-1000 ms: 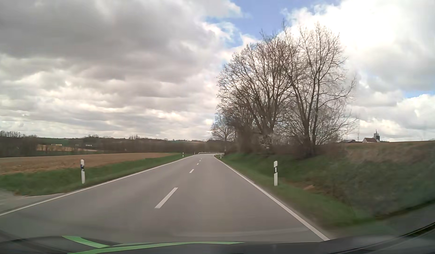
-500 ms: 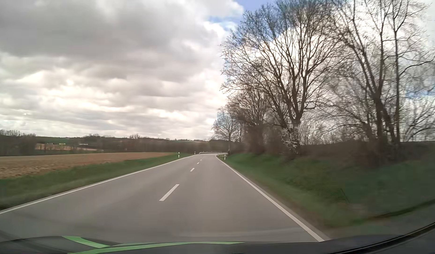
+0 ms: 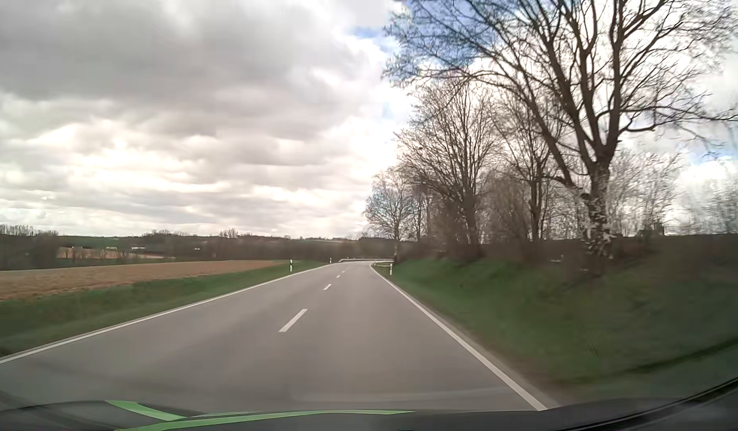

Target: Follow the waypoints while adhering to traffic rules and regulations

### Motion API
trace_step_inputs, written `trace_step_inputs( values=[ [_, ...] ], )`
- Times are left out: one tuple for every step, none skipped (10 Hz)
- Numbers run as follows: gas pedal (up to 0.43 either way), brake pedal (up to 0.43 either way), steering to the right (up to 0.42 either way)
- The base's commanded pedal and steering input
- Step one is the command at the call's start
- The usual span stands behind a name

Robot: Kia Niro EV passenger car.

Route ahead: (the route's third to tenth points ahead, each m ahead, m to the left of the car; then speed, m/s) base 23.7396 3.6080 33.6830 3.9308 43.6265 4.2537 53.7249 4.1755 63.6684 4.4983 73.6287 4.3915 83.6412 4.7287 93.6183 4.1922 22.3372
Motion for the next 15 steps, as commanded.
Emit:
trace_step_inputs(
  values=[
    [0.22, 0.0, -0.003],
    [0.22, 0.0, -0.003],
    [0.22, 0.0, -0.003],
    [0.22, 0.0, -0.003],
    [0.22, 0.0, -0.004],
    [0.22, 0.0, -0.003],
    [0.22, 0.0, -0.003],
    [0.22, 0.0, -0.003],
    [0.22, 0.0, -0.003],
    [0.22, 0.0, -0.003],
    [0.22, 0.0, -0.002],
    [0.22, 0.0, -0.001],
    [0.22, 0.0, -0.001],
    [0.22, 0.0, 0.001],
    [0.22, 0.0, 0.001]
  ],
)
